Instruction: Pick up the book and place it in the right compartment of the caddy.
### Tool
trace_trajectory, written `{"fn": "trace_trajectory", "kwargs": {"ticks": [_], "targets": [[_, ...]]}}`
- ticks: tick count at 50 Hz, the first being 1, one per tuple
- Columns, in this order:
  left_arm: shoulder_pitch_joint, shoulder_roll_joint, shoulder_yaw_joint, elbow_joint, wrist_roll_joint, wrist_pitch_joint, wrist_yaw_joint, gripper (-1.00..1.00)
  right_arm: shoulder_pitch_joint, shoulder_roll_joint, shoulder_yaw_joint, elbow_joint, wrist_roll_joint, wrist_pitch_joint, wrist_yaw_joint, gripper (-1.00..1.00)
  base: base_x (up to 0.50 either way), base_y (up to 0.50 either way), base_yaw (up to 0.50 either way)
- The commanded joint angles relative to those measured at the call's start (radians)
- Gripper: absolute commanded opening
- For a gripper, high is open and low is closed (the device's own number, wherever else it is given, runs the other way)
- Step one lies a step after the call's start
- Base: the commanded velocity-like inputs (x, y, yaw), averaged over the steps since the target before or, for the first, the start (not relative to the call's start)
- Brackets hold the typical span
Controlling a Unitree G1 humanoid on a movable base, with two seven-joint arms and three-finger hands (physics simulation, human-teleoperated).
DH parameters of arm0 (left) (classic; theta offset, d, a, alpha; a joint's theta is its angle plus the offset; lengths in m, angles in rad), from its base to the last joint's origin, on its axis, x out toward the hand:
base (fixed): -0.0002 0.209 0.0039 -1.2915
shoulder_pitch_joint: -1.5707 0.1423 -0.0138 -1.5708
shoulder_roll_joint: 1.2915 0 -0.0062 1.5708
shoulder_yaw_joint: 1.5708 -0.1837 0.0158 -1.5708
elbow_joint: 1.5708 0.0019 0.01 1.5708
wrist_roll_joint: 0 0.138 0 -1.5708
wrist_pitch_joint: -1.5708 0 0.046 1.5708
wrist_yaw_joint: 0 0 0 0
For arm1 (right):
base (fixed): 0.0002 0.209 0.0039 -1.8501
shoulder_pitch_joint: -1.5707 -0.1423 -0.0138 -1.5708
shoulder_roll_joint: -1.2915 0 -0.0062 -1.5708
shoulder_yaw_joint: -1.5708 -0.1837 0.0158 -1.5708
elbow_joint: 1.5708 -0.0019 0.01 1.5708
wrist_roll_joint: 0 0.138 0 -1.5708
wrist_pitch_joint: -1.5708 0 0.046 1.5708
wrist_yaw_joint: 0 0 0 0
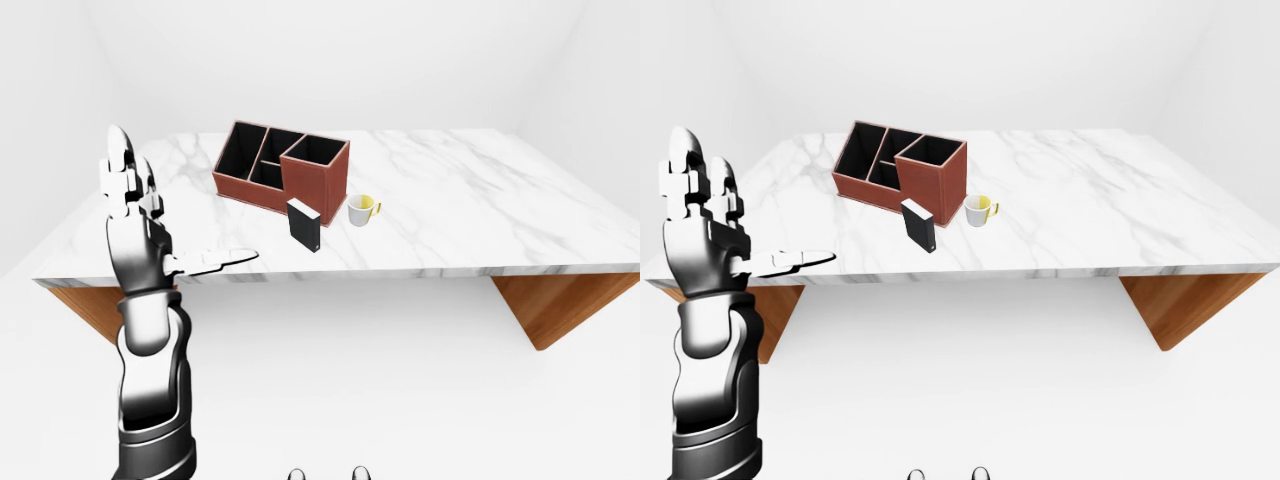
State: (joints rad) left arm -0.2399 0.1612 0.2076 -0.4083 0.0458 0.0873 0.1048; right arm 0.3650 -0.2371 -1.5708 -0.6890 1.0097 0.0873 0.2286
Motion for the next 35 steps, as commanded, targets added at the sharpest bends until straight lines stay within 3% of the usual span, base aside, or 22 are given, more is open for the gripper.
{"fn": "trace_trajectory", "kwargs": {"ticks": [1, 15, 35], "targets": [[0.008, -0.017, -0.016, -0.015, 0.07, 0.0, -0.002, 1.0, 0.064, -0.005, 0.0, 0.122, 0.066, 0.0, 0.063, 1.0, 0.0, 0.0, 0.0], [0.007, -0.025, -0.017, -0.022, 0.074, 0.0, -0.012, 1.0, 0.121, 0.006, 0.0, 0.287, 0.088, 0.0, 0.134, 1.0, 0.0, 0.0, 0.0], [0.018, -0.026, -0.024, -0.016, 0.091, 0.0, -0.018, 1.0, 0.127, 0.025, 0.0, 0.291, -0.042, 0.0, 0.164, 1.0, 0.0, 0.0, 0.0]]}}
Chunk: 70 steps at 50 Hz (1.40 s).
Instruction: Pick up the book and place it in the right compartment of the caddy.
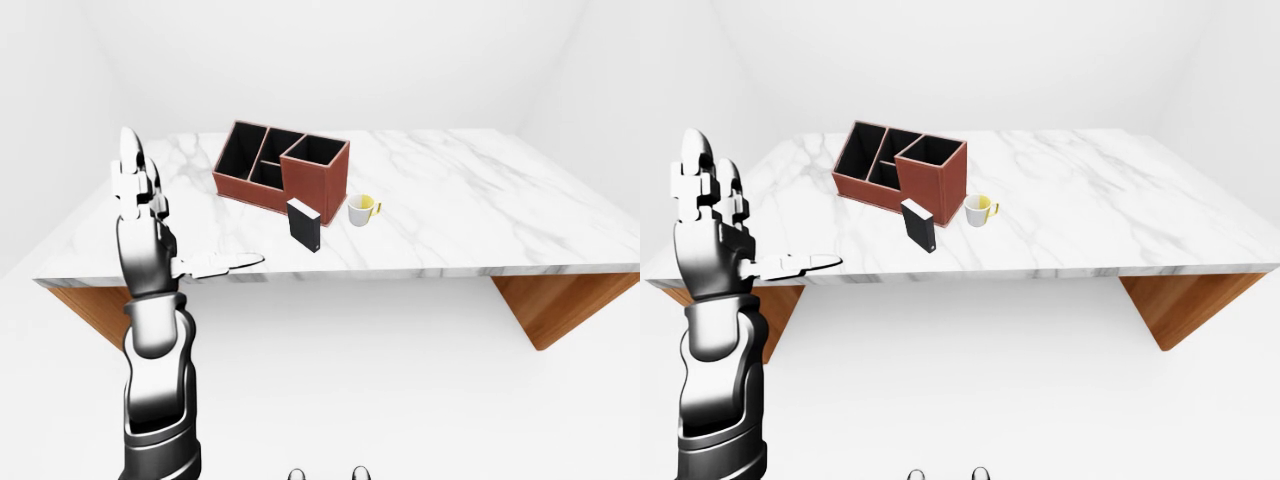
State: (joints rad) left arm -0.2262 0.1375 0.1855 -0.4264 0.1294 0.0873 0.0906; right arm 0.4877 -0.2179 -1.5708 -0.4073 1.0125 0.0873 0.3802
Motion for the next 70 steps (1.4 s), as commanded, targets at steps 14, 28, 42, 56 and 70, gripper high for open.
{"fn": "trace_trajectory", "kwargs": {"ticks": [14, 28, 42, 56, 70], "targets": [[0.004, -0.003, -0.001, 0.002, 0.008, 0.0, -0.004, 1.0, 0.0, 0.004, 0.0, 0.009, -0.05, 0.0, 0.016, 1.0, 0.0, 0.0, 0.0], [0.004, -0.003, -0.001, 0.002, 0.008, 0.0, -0.005, 1.0, -0.002, 0.004, 0.0, 0.008, -0.051, 0.0, 0.016, 1.0, 0.0, 0.0, 0.0], [-0.003, 0.004, 0.002, 0.005, 0.041, 0.0, 0.02, 1.0, 0.002, 0.0, 0.0, 0.017, -0.028, 0.0, 0.017, 1.0, 0.0, 0.0, 0.0], [-0.005, 0.012, -0.012, 0.017, 0.162, 0.0, 0.066, 1.0, -0.001, 0.005, 0.0, 0.011, -0.041, 0.0, 0.014, 1.0, 0.0, 0.0, 0.0], [0.017, 0.005, -0.043, 0.046, 0.428, -0.071, 0.159, 1.0, -0.003, 0.005, 0.0, 0.011, -0.052, 0.0, 0.007, 1.0, 0.0, 0.0, 0.0]]}}
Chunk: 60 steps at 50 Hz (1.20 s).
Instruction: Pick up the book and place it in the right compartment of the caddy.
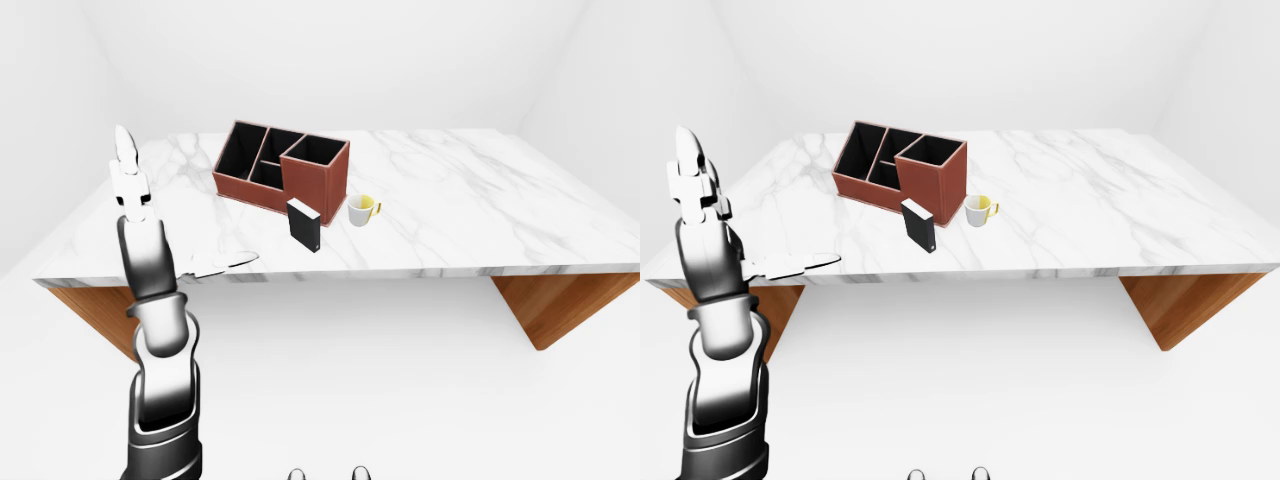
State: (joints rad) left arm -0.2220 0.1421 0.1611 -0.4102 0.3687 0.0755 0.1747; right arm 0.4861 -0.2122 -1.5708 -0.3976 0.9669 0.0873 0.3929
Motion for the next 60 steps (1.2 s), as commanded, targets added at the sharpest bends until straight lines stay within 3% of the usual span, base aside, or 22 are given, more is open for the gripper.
{"fn": "trace_trajectory", "kwargs": {"ticks": [1, 3, 6, 8, 28, 44, 49, 60], "targets": [[0.017, 0.001, -0.021, 0.027, 0.201, -0.076, 0.077, 1.0, -0.002, 0.0, 0.0, 0.002, -0.008, 0.0, -0.004, 1.0, 0.0, 0.0, 0.0], [0.023, -0.004, -0.025, 0.023, 0.239, -0.092, 0.087, 1.0, -0.002, 0.002, 0.0, -0.001, -0.011, 0.0, -0.003, 1.0, 0.0, 0.0, 0.0], [0.037, -0.007, -0.035, 0.009, 0.286, -0.144, 0.103, 1.0, -0.006, 0.011, 0.0, -0.008, -0.021, 0.0, 0.01, 1.0, 0.0, 0.0, 0.0], [0.043, -0.012, -0.041, -0.001, 0.333, -0.163, 0.119, 1.0, -0.003, 0.013, 0.0, -0.016, -0.017, 0.0, 0.01, 1.0, 0.0, 0.0, 0.0], [0.054, -0.006, -0.043, 0.003, 0.575, -0.163, 0.204, 1.0, 0.001, 0.011, 0.0, -0.016, -0.001, 0.0, 0.011, 1.0, 0.0, 0.0, 0.0], [0.06, 0.019, -0.064, 0.001, 0.832, -0.163, 0.289, 1.0, -0.003, 0.025, 0.0, -0.017, -0.004, 0.0, 0.027, 1.0, 0.0, 0.0, 0.0], [0.073, 0.009, -0.068, -0.021, 0.862, -0.163, 0.287, 1.0, -0.005, 0.029, 0.0, -0.026, -0.007, 0.0, 0.028, 1.0, 0.0, 0.0, 0.0], [0.097, -0.003, -0.104, -0.043, 1.028, -0.163, 0.317, 1.0, -0.009, 0.042, 0.0, -0.035, -0.013, 0.0, 0.039, 1.0, 0.0, 0.0, 0.0]]}}
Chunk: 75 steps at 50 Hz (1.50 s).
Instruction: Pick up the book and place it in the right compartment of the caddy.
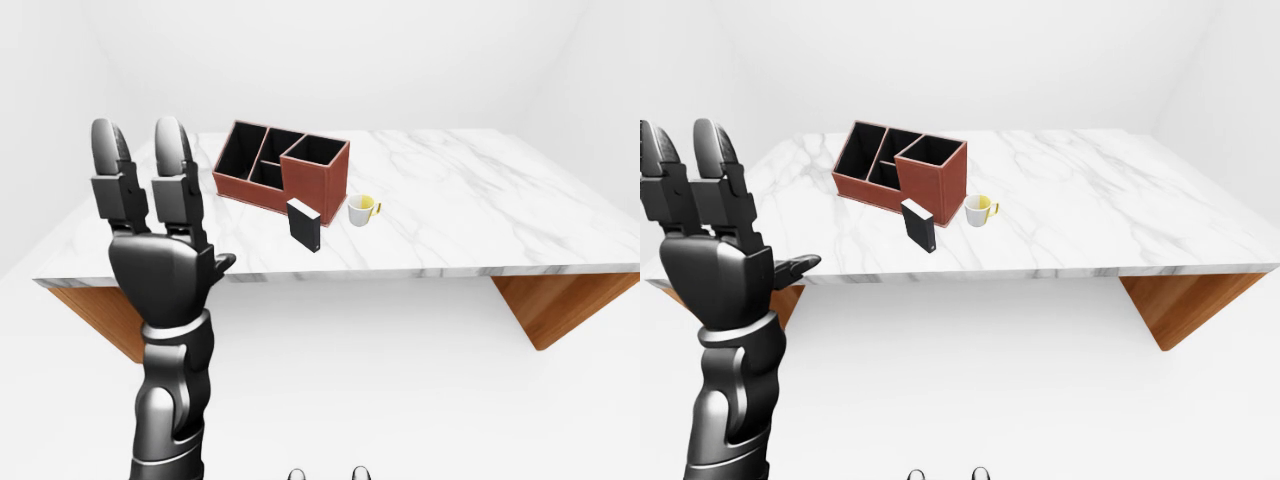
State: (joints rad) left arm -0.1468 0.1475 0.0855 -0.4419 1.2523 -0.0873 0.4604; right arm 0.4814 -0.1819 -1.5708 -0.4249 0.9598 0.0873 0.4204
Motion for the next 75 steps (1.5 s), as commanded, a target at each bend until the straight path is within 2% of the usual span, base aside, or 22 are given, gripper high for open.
{"fn": "trace_trajectory", "kwargs": {"ticks": [1, 5, 8, 17, 31, 33, 39, 41, 75], "targets": [[0.023, -0.008, -0.029, -0.011, 0.146, 0.0, 0.032, 1.0, -0.005, 0.012, 0.0, -0.007, -0.006, 0.0, 0.012, 1.0, 0.0, 0.0, 0.0], [0.024, -0.004, -0.032, -0.002, 0.19, 0.0, 0.063, 1.0, -0.002, 0.008, 0.0, -0.001, -0.006, 0.0, 0.005, 1.0, 0.0, 0.0, 0.0], [0.034, 0.01, -0.045, 0.002, 0.274, 0.0, 0.063, 1.0, -0.001, 0.01, 0.0, -0.002, -0.003, 0.0, 0.006, 1.0, 0.0, 0.0, 0.0], [0.057, -0.002, -0.061, 0.0, 0.324, 0.0, 0.063, 1.0, 0.001, 0.013, 0.0, -0.009, -0.009, 0.0, 0.01, 1.0, 0.0, 0.0, 0.0], [0.06, -0.003, -0.06, 0.004, 0.324, 0.0, 0.063, 1.0, -0.003, 0.013, 0.0, -0.005, -0.016, 0.0, 0.012, 1.0, 0.0, 0.0, 0.0], [0.063, -0.007, -0.06, 0.012, 0.29, 0.0, 0.063, 1.0, 0.002, 0.009, 0.0, -0.009, -0.008, 0.0, 0.007, 1.0, 0.0, 0.0, 0.0], [0.062, -0.006, -0.064, 0.015, 0.313, 0.0, 0.063, 1.0, -0.006, 0.013, 0.0, -0.003, -0.039, 0.0, 0.012, 1.0, 0.0, 0.0, 0.0], [0.061, -0.01, -0.06, 0.017, 0.283, 0.0, 0.063, 1.0, -0.008, 0.012, 0.0, 0.0, -0.043, 0.0, 0.014, 1.0, 0.0, 0.0, 0.0], [0.064, -0.007, -0.06, 0.012, 0.294, 0.0, 0.063, 1.0, -0.013, 0.019, 0.0, -0.005, -0.068, 0.0, 0.025, 1.0, 0.0, 0.0, 0.0]]}}
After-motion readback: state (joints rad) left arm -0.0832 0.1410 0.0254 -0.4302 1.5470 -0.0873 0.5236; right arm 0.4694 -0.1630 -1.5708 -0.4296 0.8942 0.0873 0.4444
